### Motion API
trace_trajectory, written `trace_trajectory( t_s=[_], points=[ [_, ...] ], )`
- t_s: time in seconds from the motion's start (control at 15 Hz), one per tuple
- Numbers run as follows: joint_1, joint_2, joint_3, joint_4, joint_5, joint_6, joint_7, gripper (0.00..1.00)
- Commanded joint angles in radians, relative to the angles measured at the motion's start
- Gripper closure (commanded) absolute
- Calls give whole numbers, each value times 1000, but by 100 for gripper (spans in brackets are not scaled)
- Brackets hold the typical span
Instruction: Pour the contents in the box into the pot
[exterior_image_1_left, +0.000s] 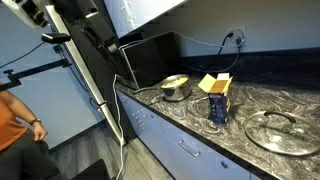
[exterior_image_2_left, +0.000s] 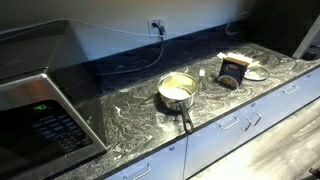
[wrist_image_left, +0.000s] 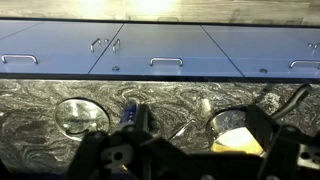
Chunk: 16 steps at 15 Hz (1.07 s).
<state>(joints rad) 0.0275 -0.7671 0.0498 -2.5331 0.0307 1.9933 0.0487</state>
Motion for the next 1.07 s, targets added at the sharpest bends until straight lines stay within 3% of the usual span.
trace_trajectory(
  t_s=[0.0, 1.0],
  points=[
    [1, 1, -1, 2, -1, -2, 0, 0],
    [-11, 20, -3, 14, 16, 5, 36, 0]
  ],
)
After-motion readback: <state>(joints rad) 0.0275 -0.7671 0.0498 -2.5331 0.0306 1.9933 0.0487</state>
